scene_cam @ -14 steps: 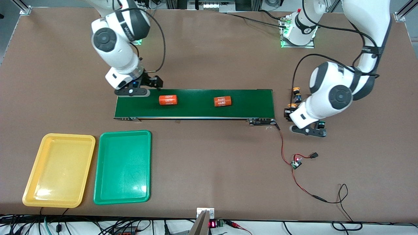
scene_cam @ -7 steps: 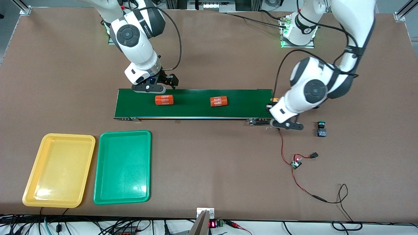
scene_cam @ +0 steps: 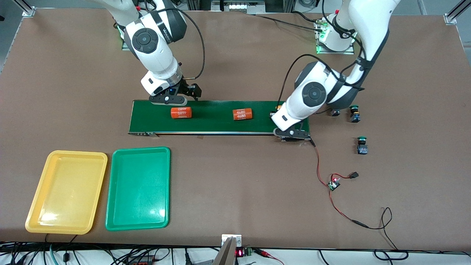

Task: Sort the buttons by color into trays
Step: 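Place the button on the belt with the left gripper while the right gripper moves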

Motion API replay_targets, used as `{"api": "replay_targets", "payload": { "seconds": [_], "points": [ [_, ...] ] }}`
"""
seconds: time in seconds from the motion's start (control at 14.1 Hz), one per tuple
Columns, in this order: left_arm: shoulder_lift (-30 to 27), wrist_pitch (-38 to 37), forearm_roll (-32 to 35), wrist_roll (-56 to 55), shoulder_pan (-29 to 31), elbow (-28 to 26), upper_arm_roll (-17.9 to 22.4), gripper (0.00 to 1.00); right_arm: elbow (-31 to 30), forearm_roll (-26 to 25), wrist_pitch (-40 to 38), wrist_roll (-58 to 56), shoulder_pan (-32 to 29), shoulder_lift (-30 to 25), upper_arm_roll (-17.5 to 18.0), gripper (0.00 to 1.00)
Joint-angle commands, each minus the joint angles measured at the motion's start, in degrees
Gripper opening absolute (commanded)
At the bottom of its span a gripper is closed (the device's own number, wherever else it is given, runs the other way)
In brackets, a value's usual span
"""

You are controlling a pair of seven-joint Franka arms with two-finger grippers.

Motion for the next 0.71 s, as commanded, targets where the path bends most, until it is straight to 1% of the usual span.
{"api": "replay_targets", "payload": {
  "seconds": [0.0, 0.07, 0.28, 0.5, 0.64],
  "points": [
    [-0.2, 0.6, -0.8, -1.1, 0.2, -1.1, -0.6, 0.46, 0.6, -0.4, 0.4, 1.2, 0.6, 0.5, -0.3, 1.00],
    [-0.2, 0.6, -0.8, -1.1, 0.2, -1.1, -0.6, 0.99, 0.6, -0.4, 0.4, 1.2, 0.6, 0.6, -0.3, 1.00],
    [-2.1, -1.2, -0.8, -1.0, 1.0, -0.9, -0.7, 1.00, 0.6, -0.4, 0.4, 1.2, 0.6, 0.6, -0.3, 1.00],
    [-7.5, -9.3, -0.9, -1.0, 3.1, 0.8, -0.3, 1.00, 0.6, -0.4, 1.2, 1.2, 1.0, 0.7, -0.3, 1.00],
    [-10.4, -14.6, -0.8, -0.2, 5.4, 1.2, 1.1, 1.00, 0.6, -0.4, 1.3, 1.3, 1.1, 0.7, -0.3, 1.00]
  ]
}}
